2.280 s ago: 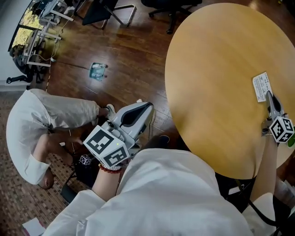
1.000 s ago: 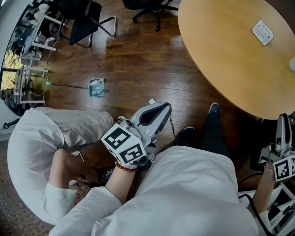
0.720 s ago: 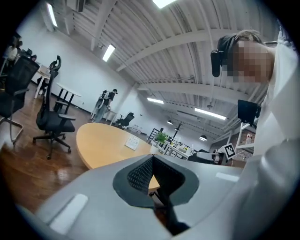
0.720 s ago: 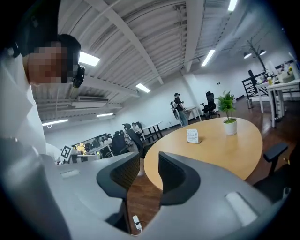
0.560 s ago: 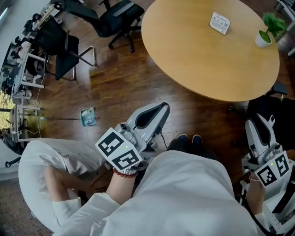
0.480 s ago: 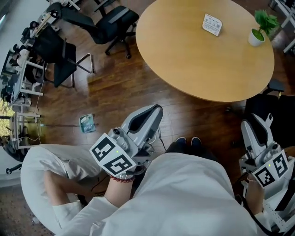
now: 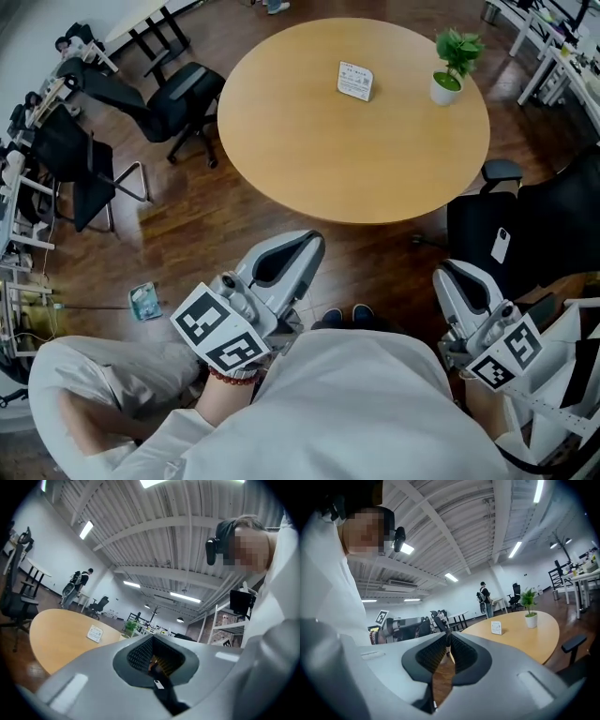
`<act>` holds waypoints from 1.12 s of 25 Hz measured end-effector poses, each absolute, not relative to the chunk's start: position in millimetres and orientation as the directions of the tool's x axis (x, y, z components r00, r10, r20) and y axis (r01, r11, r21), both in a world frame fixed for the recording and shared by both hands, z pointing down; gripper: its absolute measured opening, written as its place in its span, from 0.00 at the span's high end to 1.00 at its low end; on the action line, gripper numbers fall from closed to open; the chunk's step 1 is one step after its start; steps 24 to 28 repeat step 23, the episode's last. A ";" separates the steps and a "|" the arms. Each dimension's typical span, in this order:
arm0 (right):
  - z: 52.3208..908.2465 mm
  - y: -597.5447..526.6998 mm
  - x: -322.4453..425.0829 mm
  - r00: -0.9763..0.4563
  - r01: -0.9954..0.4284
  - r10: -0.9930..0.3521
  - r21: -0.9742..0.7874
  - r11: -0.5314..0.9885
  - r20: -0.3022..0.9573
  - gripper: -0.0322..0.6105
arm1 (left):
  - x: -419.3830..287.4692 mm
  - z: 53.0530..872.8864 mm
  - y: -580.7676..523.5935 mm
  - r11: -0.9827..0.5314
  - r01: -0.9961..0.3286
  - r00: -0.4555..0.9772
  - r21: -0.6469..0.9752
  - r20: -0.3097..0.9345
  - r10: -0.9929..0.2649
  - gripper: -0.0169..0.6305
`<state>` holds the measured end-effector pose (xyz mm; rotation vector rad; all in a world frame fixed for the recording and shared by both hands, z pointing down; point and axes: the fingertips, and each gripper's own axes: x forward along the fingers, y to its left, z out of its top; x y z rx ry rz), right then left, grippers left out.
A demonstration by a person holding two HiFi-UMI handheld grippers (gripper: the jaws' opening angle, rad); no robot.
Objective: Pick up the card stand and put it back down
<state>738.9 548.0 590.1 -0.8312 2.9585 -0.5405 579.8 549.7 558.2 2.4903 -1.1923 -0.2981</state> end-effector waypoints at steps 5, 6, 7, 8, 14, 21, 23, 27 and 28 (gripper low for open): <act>568.1 566.9 717.1 -0.894 -0.434 -0.448 -0.303 0.848 0.025 0.91 | 640.4 584.0 580.5 -0.662 -0.667 0.726 0.341 0.096 -0.681 0.97; 566.5 572.6 714.3 -0.899 -0.421 -0.438 -0.310 0.853 0.017 0.91 | 653.5 589.6 587.0 -0.684 -0.658 0.743 0.316 0.123 -0.658 0.97; 563.8 577.9 713.5 -0.902 -0.412 -0.431 -0.312 0.856 0.010 0.92 | 663.5 590.8 592.3 -0.704 -0.649 0.756 0.287 0.138 -0.640 0.97; 559.7 581.9 714.3 -0.904 -0.408 -0.428 -0.312 0.858 0.004 0.92 | 669.5 587.4 595.9 -0.721 -0.643 0.763 0.259 0.142 -0.630 0.97; 555.1 576.9 712.9 -0.918 -0.380 -0.396 -0.303 0.874 0.011 0.91 | 667.1 573.9 587.2 -0.719 -0.619 0.776 0.315 0.105 -0.622 0.97; 561.9 576.6 711.9 -0.941 -0.320 -0.338 -0.299 0.899 -0.008 0.91 | 681.1 581.2 583.5 -0.722 -0.626 0.772 0.295 0.106 -0.626 0.97; 562.3 578.0 712.3 -0.947 -0.303 -0.320 -0.299 0.905 -0.008 0.91 | 684.5 581.4 583.6 -0.722 -0.626 0.773 0.295 0.106 -0.626 0.97; 562.3 578.0 712.3 -0.947 -0.303 -0.320 -0.299 0.905 -0.008 0.91 | 684.5 581.4 583.6 -0.722 -0.626 0.773 0.295 0.106 -0.626 0.97; 562.3 578.0 712.3 -0.947 -0.303 -0.320 -0.299 0.905 -0.008 0.91 | 684.5 581.4 583.6 -0.722 -0.626 0.773 0.295 0.106 -0.626 0.97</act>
